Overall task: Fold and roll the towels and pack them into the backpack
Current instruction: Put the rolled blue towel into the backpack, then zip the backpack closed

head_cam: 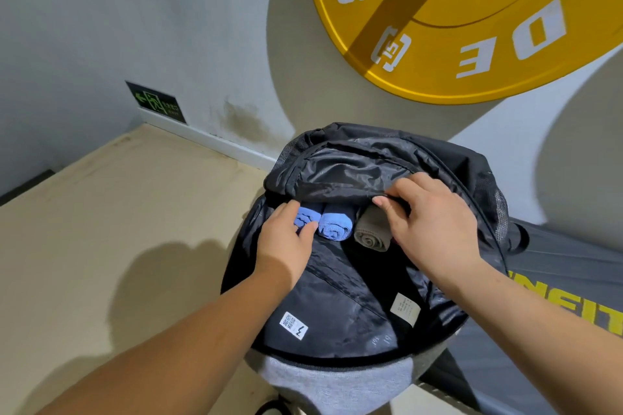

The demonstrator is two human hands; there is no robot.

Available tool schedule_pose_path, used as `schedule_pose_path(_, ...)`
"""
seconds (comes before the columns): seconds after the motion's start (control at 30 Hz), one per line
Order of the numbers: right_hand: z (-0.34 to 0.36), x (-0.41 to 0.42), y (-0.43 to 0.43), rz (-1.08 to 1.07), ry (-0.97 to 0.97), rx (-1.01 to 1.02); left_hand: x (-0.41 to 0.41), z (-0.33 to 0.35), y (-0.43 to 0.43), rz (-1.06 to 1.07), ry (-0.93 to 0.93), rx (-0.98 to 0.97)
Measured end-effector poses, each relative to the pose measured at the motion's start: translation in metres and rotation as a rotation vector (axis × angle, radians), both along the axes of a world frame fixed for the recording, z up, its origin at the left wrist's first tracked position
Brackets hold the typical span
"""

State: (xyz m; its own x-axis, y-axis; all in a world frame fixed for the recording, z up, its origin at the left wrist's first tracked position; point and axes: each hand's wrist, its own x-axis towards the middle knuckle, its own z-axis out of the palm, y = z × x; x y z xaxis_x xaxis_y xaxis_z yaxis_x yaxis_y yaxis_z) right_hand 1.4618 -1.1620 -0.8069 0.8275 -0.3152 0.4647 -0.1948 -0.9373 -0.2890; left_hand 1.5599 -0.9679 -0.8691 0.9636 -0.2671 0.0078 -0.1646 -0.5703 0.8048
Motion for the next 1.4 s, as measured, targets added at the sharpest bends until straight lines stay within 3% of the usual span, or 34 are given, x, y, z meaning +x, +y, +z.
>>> schedule_pose_path(0.2, -0.006, 0.002, -0.002, 0.014, 0.024, -0.019, -0.038, -0.015, 0.019, -0.207, 0.019, 0.087)
schedule_pose_path(0.47, -0.001, -0.006, -0.019, -0.058, -0.036, 0.083, -0.025, 0.003, -0.006, -0.363, 0.091, 0.515)
schedule_pose_path(0.63, -0.005, -0.01, -0.053, -0.228, 0.086, 0.283, -0.043, 0.004, 0.01, -0.504, 0.063, 0.45)
schedule_pose_path(0.73, -0.002, -0.016, -0.059, -0.232, 0.11, 0.366, -0.045, 0.015, 0.014, -0.44, -0.039, 0.426)
schedule_pose_path(0.83, 0.011, -0.02, -0.055, -0.246, 0.053, 0.655, -0.051, 0.032, 0.029, -0.401, -0.122, 0.307)
schedule_pose_path(0.9, 0.024, -0.025, -0.047, -0.2, -0.007, 0.921, -0.06, 0.046, 0.043, -0.376, -0.199, 0.173)
schedule_pose_path(1.03, 0.062, -0.048, -0.026, 0.071, 0.072, 1.165, -0.062, 0.078, 0.067, -0.156, -0.293, -0.034)
schedule_pose_path(1.2, 0.084, -0.079, 0.01, 0.478, 0.762, 1.053, -0.048, 0.106, 0.096, 0.028, -0.346, 0.001)
schedule_pose_path(1.23, 0.08, -0.082, 0.021, 0.498, 0.813, 0.983, -0.048, 0.107, 0.099, 0.027, -0.339, 0.027)
schedule_pose_path(1.33, 0.053, -0.079, 0.041, 0.439, 0.691, 0.566, -0.044, 0.094, 0.104, -0.037, -0.261, 0.1)
schedule_pose_path(1.4, 0.04, -0.073, 0.046, 0.43, 0.626, 0.442, -0.037, 0.075, 0.107, -0.062, -0.203, 0.164)
